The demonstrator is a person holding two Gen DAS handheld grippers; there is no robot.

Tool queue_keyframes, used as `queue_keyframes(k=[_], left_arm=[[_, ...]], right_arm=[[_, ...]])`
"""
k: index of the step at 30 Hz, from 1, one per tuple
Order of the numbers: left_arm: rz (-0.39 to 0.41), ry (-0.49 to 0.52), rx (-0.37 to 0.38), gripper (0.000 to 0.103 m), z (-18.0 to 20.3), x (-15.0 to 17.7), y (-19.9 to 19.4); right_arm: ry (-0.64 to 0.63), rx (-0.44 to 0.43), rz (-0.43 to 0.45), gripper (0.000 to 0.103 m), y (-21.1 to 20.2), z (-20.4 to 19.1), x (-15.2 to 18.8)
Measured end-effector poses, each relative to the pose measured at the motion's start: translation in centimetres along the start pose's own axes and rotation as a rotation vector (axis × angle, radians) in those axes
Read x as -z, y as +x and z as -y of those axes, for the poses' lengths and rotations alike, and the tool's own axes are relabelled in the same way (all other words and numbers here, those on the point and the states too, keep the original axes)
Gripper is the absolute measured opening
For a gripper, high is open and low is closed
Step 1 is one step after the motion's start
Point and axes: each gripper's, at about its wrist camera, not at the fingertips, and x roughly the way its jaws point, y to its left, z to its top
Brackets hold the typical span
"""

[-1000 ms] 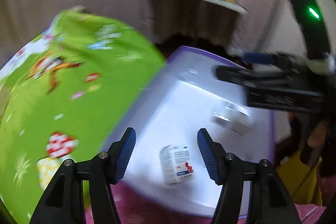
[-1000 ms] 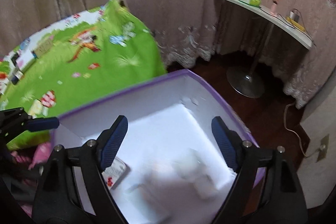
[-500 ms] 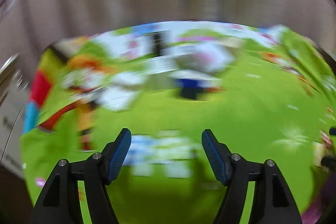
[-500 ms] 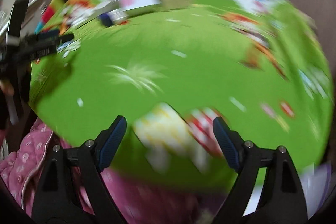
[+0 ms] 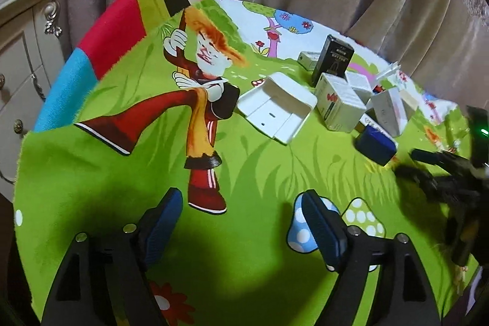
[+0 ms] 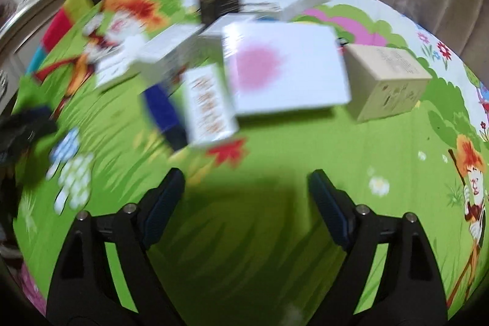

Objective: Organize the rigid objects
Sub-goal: 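Move both grippers back over the boxes on the table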

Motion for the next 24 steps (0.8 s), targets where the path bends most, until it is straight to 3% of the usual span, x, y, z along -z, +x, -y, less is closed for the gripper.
queue_keyframes(k=[3, 7, 15, 17, 18, 19, 24], left_arm=[[-0.003, 0.004, 0.002, 0.084, 0.2, -0.2, 0.2], [-0.004, 0.007, 0.004, 0.085, 0.1, -0.1, 0.1], [-0.012, 0.021, -0.003, 0.087, 0.4, -0.1, 0.2], [-0.013, 0.023, -0.004, 0.087, 0.4, -0.2, 0.2], [-0.014, 0.025, -0.006, 0.087, 0.4, -0.2, 0.3], [-0.015, 0.027, -0.007, 0.087, 0.5, -0.2, 0.3], [-0.023, 0.041, -0.007, 0.088, 0.6, -0.3, 0.3]], right_arm=[[0.004, -0.003, -0.004, 0.075, 0.9, -0.1, -1.5], [-0.046, -0.044, -0.02, 0.076, 1.9, -2.1, -3.2], [-0.04, -0.034, -0.001, 0.074, 4.4, -4.0, -6.1], [-0.044, -0.035, 0.009, 0.063, 4.6, -4.3, -6.5], [-0.046, -0.034, 0.015, 0.042, 4.5, -4.4, -6.5], [-0.051, -0.033, 0.016, 0.034, 4.2, -4.5, -6.4], [-0.057, -0.025, 0.024, 0.034, 0.7, -4.3, -2.1]])
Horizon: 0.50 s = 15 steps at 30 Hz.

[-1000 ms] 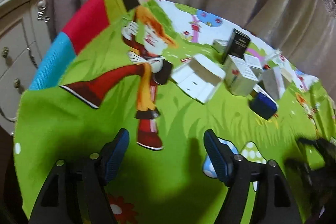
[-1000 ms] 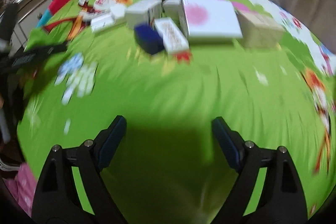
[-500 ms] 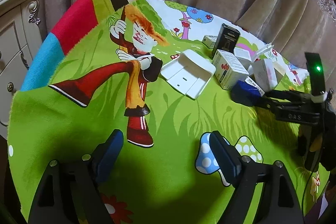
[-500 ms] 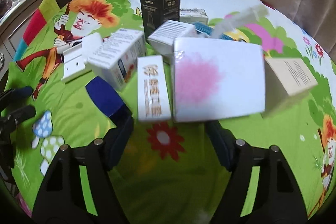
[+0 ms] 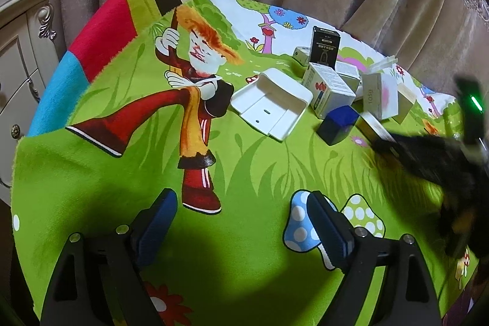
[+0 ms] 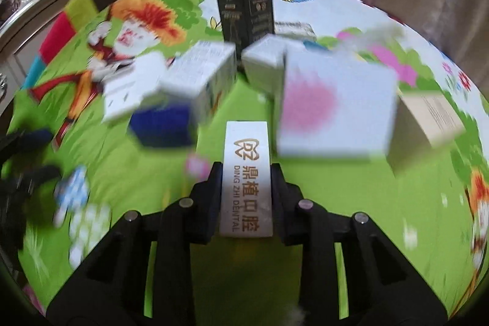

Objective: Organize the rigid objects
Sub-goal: 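Move both grippers back over the boxes on the table, then grasp the white DING ZHI DENTAL box with the right gripper while the left grasps the blue box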

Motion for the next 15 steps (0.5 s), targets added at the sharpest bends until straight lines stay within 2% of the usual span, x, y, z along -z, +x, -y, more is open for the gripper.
queue_keyframes(k=[4, 6, 8, 10, 12, 13, 14, 15], left_arm=[[-0.053, 0.097, 0.064, 0.088, 2.3, -1.0, 0.8], [-0.039, 0.184, 0.055, 0.088, 4.4, -1.8, 1.4], [-0.022, 0.282, 0.043, 0.087, 7.3, -3.4, 2.7], [-0.008, 0.324, 0.045, 0.083, 9.0, -4.6, 3.9], [-0.021, 0.363, 0.062, 0.064, 10.7, -5.7, 5.6], [-0.04, 0.373, 0.073, 0.043, 11.1, -5.9, 6.3], [-0.057, 0.382, 0.076, 0.031, 11.5, -6.0, 6.8], [-0.068, 0.402, 0.076, 0.03, 12.2, -5.7, 7.1]], right_arm=[[0.021, 0.018, 0.02, 0.034, -4.3, 0.3, 5.5], [0.017, 0.029, 0.023, 0.034, -5.6, 0.4, 7.2], [0.022, 0.034, 0.024, 0.034, -6.4, 0.5, 8.0], [0.029, 0.039, 0.025, 0.034, -6.6, 0.4, 8.2], [0.022, 0.048, 0.024, 0.034, -6.5, 0.2, 8.2], [0.023, 0.046, 0.025, 0.035, -6.6, 0.3, 8.2], [0.029, 0.039, 0.025, 0.035, -6.6, 0.4, 8.2], [0.033, 0.035, 0.026, 0.035, -6.6, 0.4, 8.2]])
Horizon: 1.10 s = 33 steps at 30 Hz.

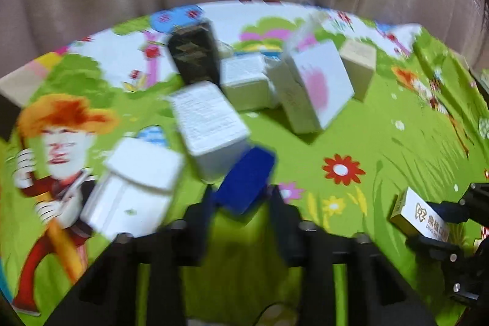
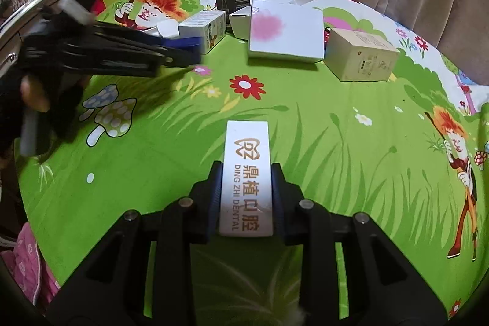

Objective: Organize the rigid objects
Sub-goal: 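Grasp the white DING ZHI DENTAL box with the right gripper while the left grasps the blue box, then lift both held boxes and carry them toward the white bin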

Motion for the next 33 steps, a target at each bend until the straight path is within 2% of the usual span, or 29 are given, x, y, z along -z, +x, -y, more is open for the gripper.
queue_keyframes(k=[1, 4, 9, 10, 11, 13, 15, 17, 18, 19, 22, 27, 30, 33], left_arm=[[0.006, 0.006, -0.001, 0.027, 0.4, 0.2, -0.2], [0.02, -0.039, 0.078, 0.027, 1.1, 2.2, -2.3], [0.048, -0.032, 0.043, 0.029, 2.2, 5.4, -5.0], [0.041, -0.027, 0.03, 0.036, 2.5, 5.3, -4.7], [0.026, -0.024, 0.013, 0.048, 2.6, 5.1, -4.3], [0.02, -0.025, 0.002, 0.058, 2.2, 4.6, -3.3], [0.019, -0.023, -0.008, 0.059, 2.5, 3.8, -2.6], [0.017, -0.028, -0.002, 0.055, 2.6, 3.4, -2.2], [0.018, -0.028, 0.011, 0.048, 2.6, 3.4, -2.2], [0.027, -0.023, 0.013, 0.028, 2.7, 3.5, -2.4], [0.03, -0.035, -0.013, 0.028, 2.9, 4.3, -3.2], [0.045, -0.188, -0.035, 0.028, 1.5, 7.2, -5.5], [0.071, -0.237, -0.072, 0.028, 0.8, 8.3, -6.6], [0.084, -0.271, -0.09, 0.028, 0.0, 8.9, -7.1]], right_arm=[[0.004, -0.004, 0.0, 0.035, 0.0, 0.0, 0.0], [0.008, -0.009, 0.0, 0.035, 0.1, 0.0, 0.0], [0.018, -0.019, 0.001, 0.035, 0.1, 0.2, -0.1], [0.019, -0.021, 0.001, 0.035, 0.1, 0.3, -0.1], [0.019, -0.02, 0.001, 0.035, 0.1, 0.2, -0.1], [0.019, -0.019, 0.001, 0.035, 0.1, 0.2, -0.1], [0.018, -0.018, 0.001, 0.035, 0.1, 0.2, -0.1], [0.018, -0.018, 0.0, 0.035, 0.1, 0.3, -0.1], [0.016, -0.016, 0.001, 0.035, 0.1, 0.2, -0.1], [0.015, -0.015, 0.001, 0.035, 0.1, 0.2, -0.1], [0.007, -0.004, 0.001, 0.035, 0.1, 0.0, -0.1], [-0.013, 0.025, 0.003, 0.034, 0.0, -0.5, -0.1], [0.039, -0.01, 0.004, 0.034, -0.1, -0.6, -0.1], [0.017, -0.002, 0.006, 0.034, 0.0, -2.5, -0.3]])
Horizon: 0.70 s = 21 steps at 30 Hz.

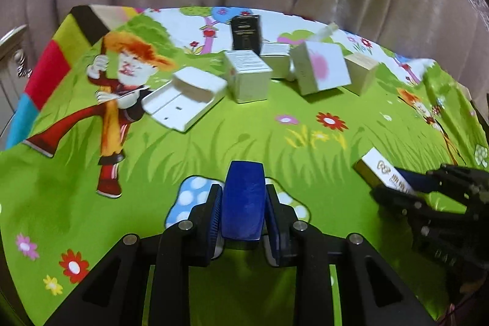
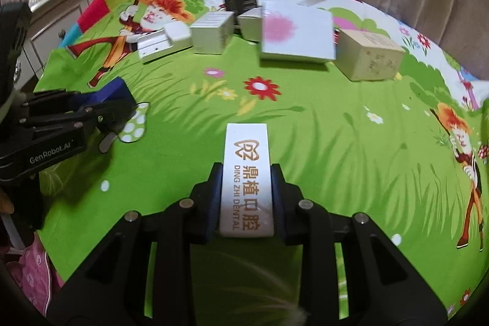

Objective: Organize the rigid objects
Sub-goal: 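Lift both held boxes and carry them toward the white bin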

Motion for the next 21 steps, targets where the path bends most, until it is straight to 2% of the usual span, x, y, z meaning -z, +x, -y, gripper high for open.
queue_keyframes(k=[5, 11, 21], left_arm=[[0.011, 0.005, -0.078, 0.028, 0.0, 0.6, -1.1], [0.031, -0.077, -0.113, 0.028, -1.7, 1.4, -4.7], [0.177, -0.069, -0.131, 0.028, -0.8, 0.0, -12.1]], right_arm=[[-0.029, -0.033, 0.008, 0.034, -0.5, -3.5, -0.4], [-0.044, -0.06, 0.067, 0.034, -3.6, -5.8, -1.1], [-0.057, -0.04, 0.225, 0.034, -11.7, -6.9, -1.7]])
